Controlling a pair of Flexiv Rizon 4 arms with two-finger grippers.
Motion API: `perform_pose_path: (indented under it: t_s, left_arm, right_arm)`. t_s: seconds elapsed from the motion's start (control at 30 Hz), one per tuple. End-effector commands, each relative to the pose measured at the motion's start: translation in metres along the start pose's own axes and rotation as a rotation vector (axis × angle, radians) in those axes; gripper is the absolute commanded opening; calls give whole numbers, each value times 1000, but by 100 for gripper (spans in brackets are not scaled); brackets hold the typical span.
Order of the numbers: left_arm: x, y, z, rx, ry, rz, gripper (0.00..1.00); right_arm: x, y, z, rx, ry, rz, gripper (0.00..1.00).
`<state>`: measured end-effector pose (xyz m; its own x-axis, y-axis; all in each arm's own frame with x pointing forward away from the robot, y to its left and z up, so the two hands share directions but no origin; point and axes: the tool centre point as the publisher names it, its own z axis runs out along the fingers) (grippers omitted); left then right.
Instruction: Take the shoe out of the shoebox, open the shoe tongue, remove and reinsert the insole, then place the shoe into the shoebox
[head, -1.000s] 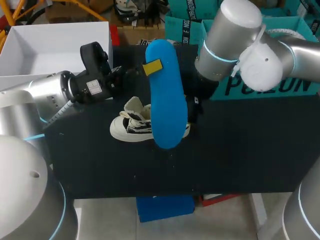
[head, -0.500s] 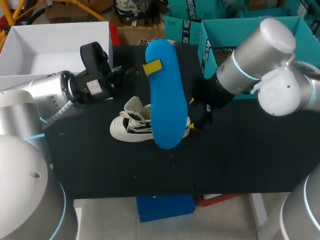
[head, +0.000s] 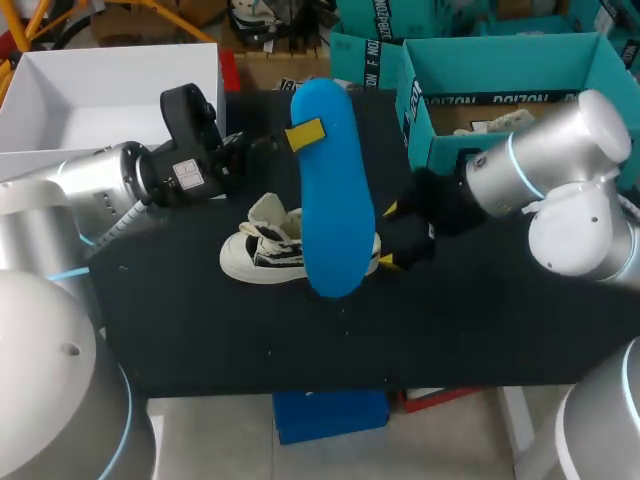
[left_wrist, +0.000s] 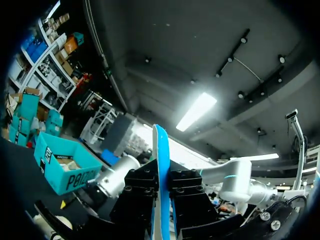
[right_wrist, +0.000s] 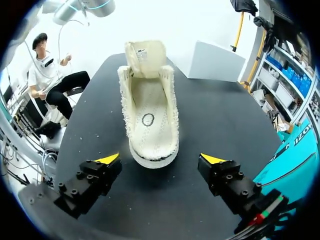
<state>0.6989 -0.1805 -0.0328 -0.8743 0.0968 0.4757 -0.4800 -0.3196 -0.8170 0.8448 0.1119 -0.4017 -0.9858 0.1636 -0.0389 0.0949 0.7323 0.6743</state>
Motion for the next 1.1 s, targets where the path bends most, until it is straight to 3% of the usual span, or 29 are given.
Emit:
perform_pose_path:
  t_s: [0.03, 0.5, 1.1]
  left_arm:
    - [1, 1, 1, 2, -2, 2, 0]
    - [1, 1, 1, 2, -2, 2, 0]
    - [1, 1, 1, 2, -2, 2, 0]
  right_arm:
    - [-1, -4, 9, -185, 0, -7, 100]
    - [1, -5, 31, -311, 6, -5, 100]
    - [3, 3, 50, -385, 29, 6, 100]
